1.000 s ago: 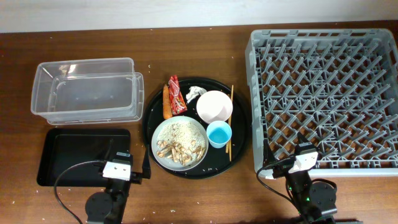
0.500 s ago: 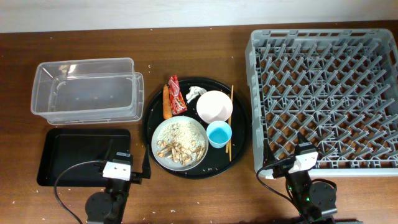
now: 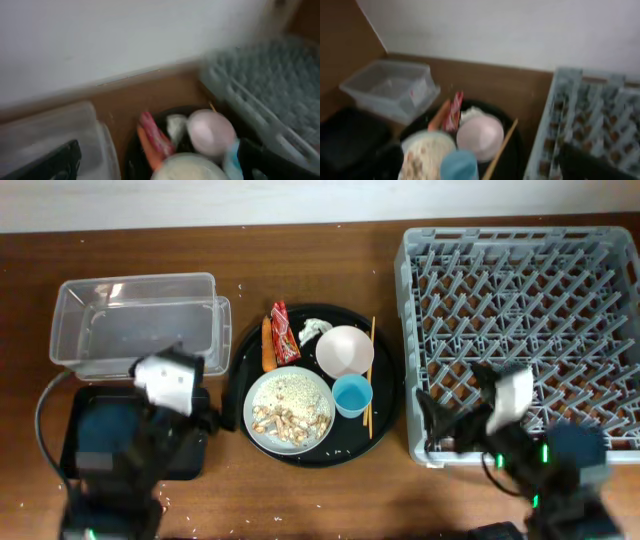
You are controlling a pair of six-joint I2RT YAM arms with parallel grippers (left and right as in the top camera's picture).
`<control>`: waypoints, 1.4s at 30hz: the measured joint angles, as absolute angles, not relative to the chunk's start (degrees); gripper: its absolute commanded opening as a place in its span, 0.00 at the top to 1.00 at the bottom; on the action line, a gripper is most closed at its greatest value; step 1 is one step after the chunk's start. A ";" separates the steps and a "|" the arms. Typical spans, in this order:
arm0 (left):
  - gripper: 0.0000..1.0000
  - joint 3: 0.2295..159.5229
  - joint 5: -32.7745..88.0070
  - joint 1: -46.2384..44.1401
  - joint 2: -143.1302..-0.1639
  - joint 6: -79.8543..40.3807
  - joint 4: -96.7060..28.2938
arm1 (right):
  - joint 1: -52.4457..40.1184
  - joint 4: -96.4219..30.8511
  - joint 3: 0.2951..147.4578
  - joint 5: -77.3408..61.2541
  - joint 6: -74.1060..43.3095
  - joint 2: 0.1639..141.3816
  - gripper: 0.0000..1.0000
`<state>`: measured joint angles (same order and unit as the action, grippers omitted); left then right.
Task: Sort waste into correct bins and load items into the dishwasher rack
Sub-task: 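Grasp the blue cup with the right gripper and place it in the rack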
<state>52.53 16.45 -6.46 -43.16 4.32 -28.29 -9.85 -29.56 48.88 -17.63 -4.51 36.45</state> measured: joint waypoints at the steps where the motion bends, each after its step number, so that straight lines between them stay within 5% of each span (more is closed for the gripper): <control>1: 0.01 61.67 19.75 -6.52 -52.49 4.08 -35.18 | -9.85 -39.97 60.51 -17.54 -4.45 47.44 0.02; 5: 0.01 78.78 37.63 -7.46 -77.14 2.11 -40.42 | -9.85 -62.59 87.37 -19.86 -4.71 74.89 0.01; 7: 0.01 79.61 40.60 -11.64 -83.11 1.43 -42.57 | -9.28 -65.80 88.51 -19.92 -7.73 79.11 0.02; 8: 0.01 79.64 38.26 -14.74 -84.82 1.26 -43.94 | -8.19 -66.61 88.51 -18.57 -10.68 79.46 0.02; 9: 0.33 79.66 32.82 -19.92 -86.50 1.08 -45.04 | -5.34 -67.53 88.62 -16.99 -13.80 79.44 0.02; 10: 0.38 79.66 29.45 -25.50 -88.38 1.04 -45.30 | -1.34 -69.43 88.71 -15.70 -16.80 79.44 0.02; 16: 0.37 79.83 10.50 -38.37 -102.48 -1.21 -46.04 | 7.05 -78.28 89.06 -14.61 -18.81 79.40 0.02; 17: 0.43 79.83 7.62 -38.39 -105.36 -2.22 -46.81 | 7.05 -78.30 89.06 -14.61 -18.28 79.40 0.02; 18: 0.63 79.83 6.11 -38.35 -106.72 -2.72 -47.22 | 7.05 -78.54 89.06 -14.61 -17.76 79.40 0.02; 19: 0.92 79.83 4.78 -38.35 -108.60 -3.09 -47.40 | 7.05 -78.54 89.06 -14.61 -17.56 79.40 0.02; 20: 1.00 79.83 4.34 -38.35 -109.01 -3.31 -47.35 | 7.05 -78.54 89.06 -14.61 -17.52 79.40 0.02; 26: 1.00 94.21 10.11 -34.70 -107.79 -4.19 -62.59 | 7.05 -79.09 89.10 -14.61 -15.86 79.33 0.02; 31: 1.00 101.95 55.90 -13.17 -102.21 -1.30 -63.20 | 7.09 -78.59 89.10 -50.74 10.81 79.33 0.03; 33: 0.99 101.95 69.36 -11.70 -102.21 -1.21 -63.24 | 6.68 -76.03 89.10 -61.12 16.43 79.35 0.04; 39: 1.00 101.95 84.82 -13.08 -102.21 -1.10 -63.22 | -5.58 -53.43 89.32 -69.97 13.52 79.46 0.05; 40: 1.00 101.95 85.54 -13.32 -102.21 -1.10 -63.29 | -6.35 -51.24 89.19 -69.25 11.88 79.46 0.07; 42: 0.99 101.95 86.24 -13.89 -102.21 -1.10 -63.22 | -10.59 -46.06 89.27 -67.72 8.08 79.66 0.30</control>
<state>101.95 86.24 -13.89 -102.21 -1.10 -63.22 -10.59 -46.06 89.27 -67.72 8.08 79.66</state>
